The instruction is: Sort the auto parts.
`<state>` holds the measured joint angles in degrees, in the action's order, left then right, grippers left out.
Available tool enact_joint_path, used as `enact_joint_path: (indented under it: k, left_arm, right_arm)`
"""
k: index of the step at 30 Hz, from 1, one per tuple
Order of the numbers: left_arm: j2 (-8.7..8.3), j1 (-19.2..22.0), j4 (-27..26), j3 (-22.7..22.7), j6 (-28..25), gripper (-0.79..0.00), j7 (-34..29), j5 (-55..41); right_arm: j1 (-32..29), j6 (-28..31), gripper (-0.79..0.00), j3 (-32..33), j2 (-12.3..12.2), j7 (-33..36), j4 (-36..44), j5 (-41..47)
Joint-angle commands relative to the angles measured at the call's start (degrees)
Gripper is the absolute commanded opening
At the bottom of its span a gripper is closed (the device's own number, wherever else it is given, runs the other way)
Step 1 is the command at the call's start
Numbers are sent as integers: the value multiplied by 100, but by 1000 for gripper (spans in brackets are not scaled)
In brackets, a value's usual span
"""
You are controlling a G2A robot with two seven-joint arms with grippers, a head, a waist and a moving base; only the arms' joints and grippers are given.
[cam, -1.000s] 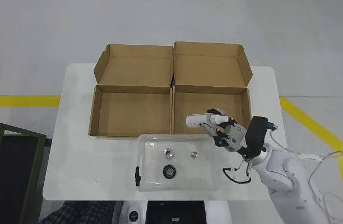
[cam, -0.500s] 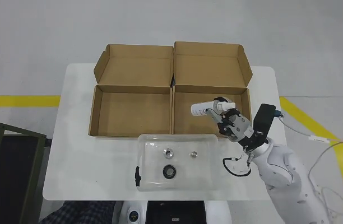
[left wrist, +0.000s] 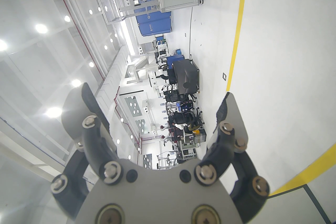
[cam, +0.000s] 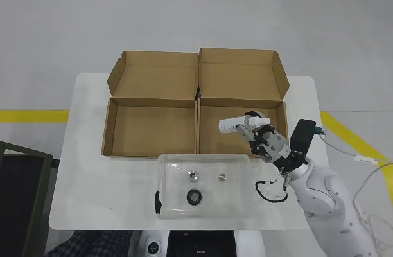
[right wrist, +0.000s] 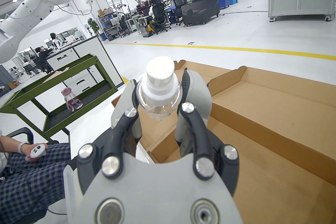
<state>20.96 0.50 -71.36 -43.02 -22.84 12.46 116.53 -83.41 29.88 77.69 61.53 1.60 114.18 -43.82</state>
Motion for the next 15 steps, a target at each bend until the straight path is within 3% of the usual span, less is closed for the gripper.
enact_joint_path:
  k: [1,7,15]
  left_arm:
    - [0,0,0,0,0,0,0,0]
    - [0,0,0,0,0,0,0,0]
    - [0,0,0,0,0,0,0,0]
  right_arm:
    - [0,0,-785,0,0,0,0,0]
    - [14,-59,-785,-39,4,75,-8,-72]
    - [593,-299,-785,-544,83,457,-448,-520]
